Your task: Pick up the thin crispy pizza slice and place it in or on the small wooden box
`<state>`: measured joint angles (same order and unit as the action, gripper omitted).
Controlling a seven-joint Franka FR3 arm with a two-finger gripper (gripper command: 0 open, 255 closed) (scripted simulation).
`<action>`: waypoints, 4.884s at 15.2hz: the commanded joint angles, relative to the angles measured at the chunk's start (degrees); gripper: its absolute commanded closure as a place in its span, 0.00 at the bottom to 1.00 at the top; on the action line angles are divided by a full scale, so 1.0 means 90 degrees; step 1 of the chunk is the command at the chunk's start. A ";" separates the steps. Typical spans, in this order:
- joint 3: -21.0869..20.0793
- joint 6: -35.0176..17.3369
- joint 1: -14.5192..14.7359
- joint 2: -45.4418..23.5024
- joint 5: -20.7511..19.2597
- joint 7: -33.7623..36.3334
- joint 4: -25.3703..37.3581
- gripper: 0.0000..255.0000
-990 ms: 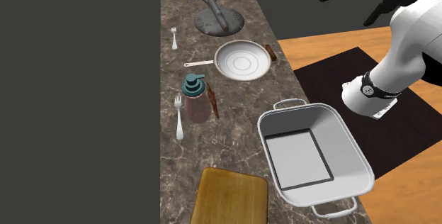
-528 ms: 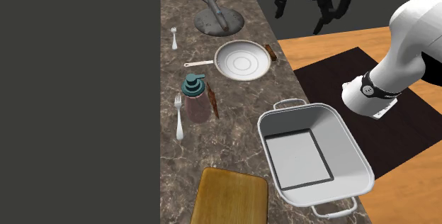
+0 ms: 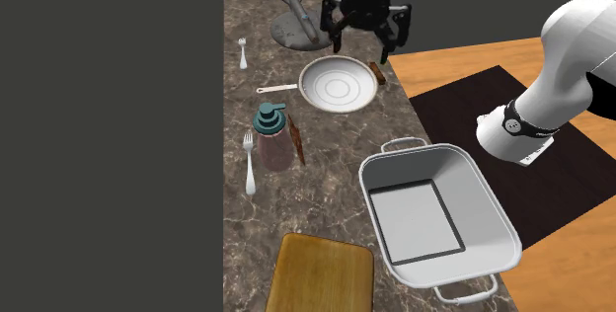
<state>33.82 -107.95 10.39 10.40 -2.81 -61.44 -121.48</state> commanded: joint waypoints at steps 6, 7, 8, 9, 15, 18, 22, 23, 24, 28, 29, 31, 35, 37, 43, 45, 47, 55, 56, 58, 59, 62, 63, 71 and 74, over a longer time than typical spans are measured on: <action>0.0317 -0.0128 -0.0114 -0.2282 0.1056 -0.2496 0.1278 0.00; 0.0275 -0.0116 -0.0199 -0.2601 0.1193 -0.2804 0.1490 0.00; 0.0218 -0.0099 -0.0293 -0.2912 0.1317 -0.3093 0.1710 0.00; 0.0147 -0.0077 -0.0395 -0.3215 0.1424 -0.3364 0.1937 0.00; -0.0377 0.0131 -0.1000 -0.4915 0.1781 -0.4672 0.3448 0.00; -0.0528 0.0128 -0.1139 -0.5352 0.1815 -0.4948 0.3820 0.00; -0.0559 -0.0182 -0.1128 -0.5416 0.1862 -0.4984 0.3564 0.00; -0.0567 -0.0257 -0.1127 -0.5436 0.1876 -0.4993 0.3505 0.00; -0.0576 -0.0333 -0.1126 -0.5456 0.1889 -0.5003 0.3448 0.00; -0.0582 -0.0376 -0.1126 -0.5469 0.1897 -0.5009 0.3415 0.00; -0.0582 -0.0376 -0.1126 -0.5469 0.1897 -0.5009 0.3415 0.00; -0.0582 -0.0376 -0.1126 -0.5469 0.1897 -0.5009 0.3415 0.00; -0.0582 -0.0375 -0.1126 -0.5468 0.1897 -0.5009 0.3416 1.00; -0.0582 -0.0375 -0.1126 -0.5468 0.1897 -0.5009 0.3416 1.00; -0.0566 -0.0317 -0.1117 -0.5421 0.1877 -0.5002 0.3429 1.00; -0.0537 -0.0198 -0.1100 -0.5331 0.1838 -0.4987 0.3464 1.00; -0.0509 -0.0076 -0.1084 -0.5243 0.1799 -0.4973 0.3504 1.00; -0.0411 0.0435 -0.1038 -0.4932 0.1654 -0.4921 0.3731 1.00; -0.0400 0.0501 -0.1035 -0.4898 0.1637 -0.4915 0.3766 1.00; -0.0380 0.0637 -0.1029 -0.4832 0.1605 -0.4904 0.3843 1.00; -0.0370 0.0705 -0.1027 -0.4802 0.1590 -0.4898 0.3884 1.00; -0.0343 0.0915 -0.1023 -0.4716 0.1547 -0.4883 0.4018 1.00; -0.0335 0.0986 -0.1023 -0.4689 0.1534 -0.4879 0.4066 1.00; -0.0281 0.1582 -0.1043 -0.4527 0.1447 -0.4852 0.4523 1.00; -0.0265 0.1818 -0.1062 -0.4490 0.1426 -0.4846 0.4730 1.00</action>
<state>31.40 -92.37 0.94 -30.01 10.05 -105.06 -79.69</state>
